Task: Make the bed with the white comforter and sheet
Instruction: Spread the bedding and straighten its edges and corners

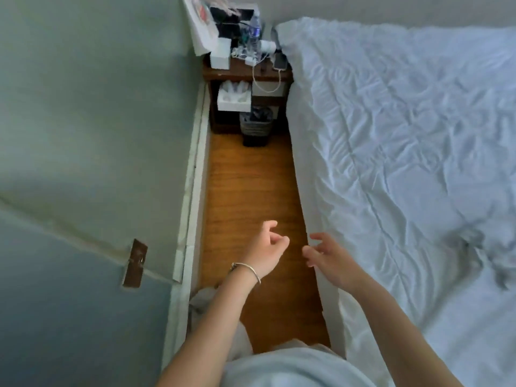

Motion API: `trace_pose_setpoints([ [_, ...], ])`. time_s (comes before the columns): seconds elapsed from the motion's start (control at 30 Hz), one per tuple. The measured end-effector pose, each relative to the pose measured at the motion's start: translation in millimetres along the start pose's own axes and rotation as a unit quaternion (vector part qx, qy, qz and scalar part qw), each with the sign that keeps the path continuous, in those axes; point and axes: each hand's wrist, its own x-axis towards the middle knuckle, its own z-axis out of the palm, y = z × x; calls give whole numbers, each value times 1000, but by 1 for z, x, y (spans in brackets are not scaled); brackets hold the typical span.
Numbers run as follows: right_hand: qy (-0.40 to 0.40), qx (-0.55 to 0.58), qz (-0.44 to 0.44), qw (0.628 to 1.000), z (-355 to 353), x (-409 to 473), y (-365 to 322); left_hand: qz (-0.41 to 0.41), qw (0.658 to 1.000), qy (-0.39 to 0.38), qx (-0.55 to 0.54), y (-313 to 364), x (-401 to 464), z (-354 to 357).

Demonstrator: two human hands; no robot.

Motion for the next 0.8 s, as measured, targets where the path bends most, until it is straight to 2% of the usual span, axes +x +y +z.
trace_pose_setpoints([
  [0.2,147,143,107,973,-44,13,-29,75,975,-186,99,75,96,-11],
  [0.33,254,205,181,928,-67,7,-6,88,937,-310,133,115,132,31],
  [0.43,304,252,234,889,-80,13,21,82,901,-393,166,136,154,78],
  [0.57,351,333,268,833,-108,32,68,100,867,-439,214,167,191,149],
  [0.8,387,435,318,748,-189,76,151,106,837,-469,262,227,265,263],
])
